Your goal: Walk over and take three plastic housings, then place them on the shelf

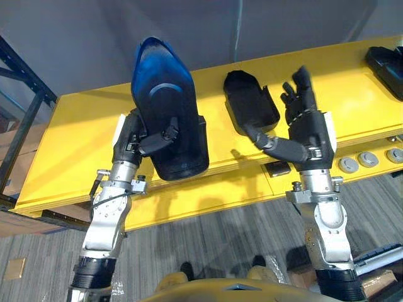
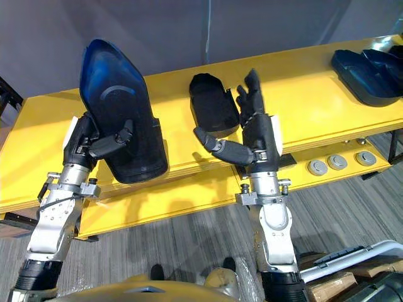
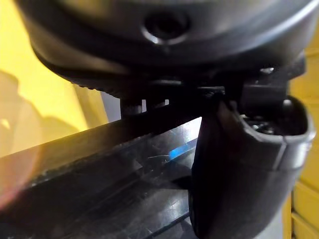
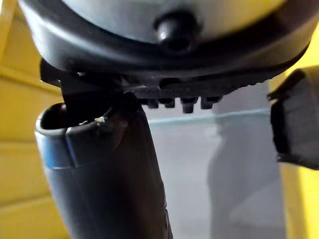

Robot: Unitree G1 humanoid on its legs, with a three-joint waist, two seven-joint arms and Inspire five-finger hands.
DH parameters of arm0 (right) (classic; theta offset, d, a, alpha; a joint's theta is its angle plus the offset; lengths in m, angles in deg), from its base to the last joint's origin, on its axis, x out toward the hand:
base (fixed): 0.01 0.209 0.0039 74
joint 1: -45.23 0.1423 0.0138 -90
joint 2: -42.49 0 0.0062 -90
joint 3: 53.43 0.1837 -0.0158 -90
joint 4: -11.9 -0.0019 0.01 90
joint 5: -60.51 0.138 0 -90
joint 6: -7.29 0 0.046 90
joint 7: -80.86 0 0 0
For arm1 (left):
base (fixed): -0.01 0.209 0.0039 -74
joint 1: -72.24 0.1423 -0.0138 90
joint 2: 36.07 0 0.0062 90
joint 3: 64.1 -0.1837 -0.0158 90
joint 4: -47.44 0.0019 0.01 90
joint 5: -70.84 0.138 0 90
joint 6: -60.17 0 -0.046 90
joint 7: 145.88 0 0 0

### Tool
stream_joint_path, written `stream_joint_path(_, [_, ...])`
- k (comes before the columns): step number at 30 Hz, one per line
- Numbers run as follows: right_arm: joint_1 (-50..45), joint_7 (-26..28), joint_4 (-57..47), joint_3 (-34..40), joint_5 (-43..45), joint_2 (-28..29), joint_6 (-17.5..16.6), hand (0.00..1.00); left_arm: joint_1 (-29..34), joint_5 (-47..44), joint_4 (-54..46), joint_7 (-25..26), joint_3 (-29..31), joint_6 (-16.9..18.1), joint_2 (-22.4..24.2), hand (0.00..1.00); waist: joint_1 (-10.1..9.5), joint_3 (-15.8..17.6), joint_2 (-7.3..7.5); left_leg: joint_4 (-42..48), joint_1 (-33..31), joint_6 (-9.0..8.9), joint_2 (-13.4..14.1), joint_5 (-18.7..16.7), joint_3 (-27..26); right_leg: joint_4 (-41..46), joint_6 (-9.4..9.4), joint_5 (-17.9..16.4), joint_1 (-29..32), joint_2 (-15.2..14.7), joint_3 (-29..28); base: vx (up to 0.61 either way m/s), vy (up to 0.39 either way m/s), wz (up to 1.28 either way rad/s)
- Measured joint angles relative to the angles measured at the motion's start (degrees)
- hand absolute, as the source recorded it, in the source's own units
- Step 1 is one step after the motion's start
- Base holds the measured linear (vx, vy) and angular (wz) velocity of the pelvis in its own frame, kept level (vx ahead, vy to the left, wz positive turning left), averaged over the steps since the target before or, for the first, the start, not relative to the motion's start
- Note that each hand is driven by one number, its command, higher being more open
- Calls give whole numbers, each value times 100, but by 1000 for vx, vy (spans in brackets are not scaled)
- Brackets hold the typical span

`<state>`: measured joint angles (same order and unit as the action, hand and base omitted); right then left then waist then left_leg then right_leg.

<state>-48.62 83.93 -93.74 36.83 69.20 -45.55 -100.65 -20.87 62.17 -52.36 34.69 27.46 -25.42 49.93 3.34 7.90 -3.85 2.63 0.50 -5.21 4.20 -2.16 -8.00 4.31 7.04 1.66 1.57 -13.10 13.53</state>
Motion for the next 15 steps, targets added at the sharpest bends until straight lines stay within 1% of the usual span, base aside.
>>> stream_joint_path(1, [-26, -18, 19, 0, -149, -40, 14, 100, -222, -3, 182, 39, 26, -9, -130, 0, 11, 26, -30, -102, 5, 0, -4, 88, -5, 76, 5, 0, 87, -3, -9, -70, -17, -11])
stream_joint_path(4, [-164, 61, 19, -67, -156, -124, 66, 100, -601, -25, 529, 87, 217, -131, -360, 0, 24, 48, -70, -235, 22, -7, -5, 214, -76, 244, 27, -27, 262, -3, -118, -36, -17, -12])
stream_joint_path(5, [-290, 156, 20, -123, -148, -176, 140, 100, -855, -80, 853, 134, 298, -220, -543, 0, 50, 61, -91, -311, 77, -10, -5, 262, -101, 353, 13, -68, 321, -6, -149, -15, -18, -9])
stream_joint_path(8, [-423, 313, 18, -313, -16, -193, 192, 100, -1202, -243, 1530, 203, 388, -281, -822, 0, 154, 88, -125, -419, 167, -21, -6, 323, -135, 532, 2, -160, 375, -17, -200, -29, -19, -9])
stream_joint_path(9, [-435, 396, 15, -486, 90, -213, 197, 100, -1455, -288, 1983, 244, 394, -356, -971, 0, 163, 103, -139, -470, 196, -24, -11, 344, -213, 665, 19, -229, 472, -24, -292, -37, -5, -15])
stream_joint_path(10, [-432, 416, 13, -550, 101, -215, 197, 100, -1560, -296, 2167, 244, 390, -367, -1014, 0, 176, 105, -143, -486, 192, -26, -13, 359, -226, 707, 18, -243, 505, -28, -306, -52, -9, -17])
stream_joint_path(12, [-426, 490, 13, -858, 109, -257, 198, 100, -2008, -546, 2821, 243, 379, -463, -1072, 0, 181, 153, -151, -492, 180, -29, -12, 379, -269, 843, 9, -289, 611, -30, -369, -41, -13, -8])
stream_joint_path(15, [-406, 542, 2, -1261, 101, -423, 198, 100, -2281, -786, 3302, 205, 354, -495, -1185, 0, 213, 215, -159, -490, 173, -30, -20, 382, -308, 962, 3, -333, 700, -44, -427, -21, -8, -6])
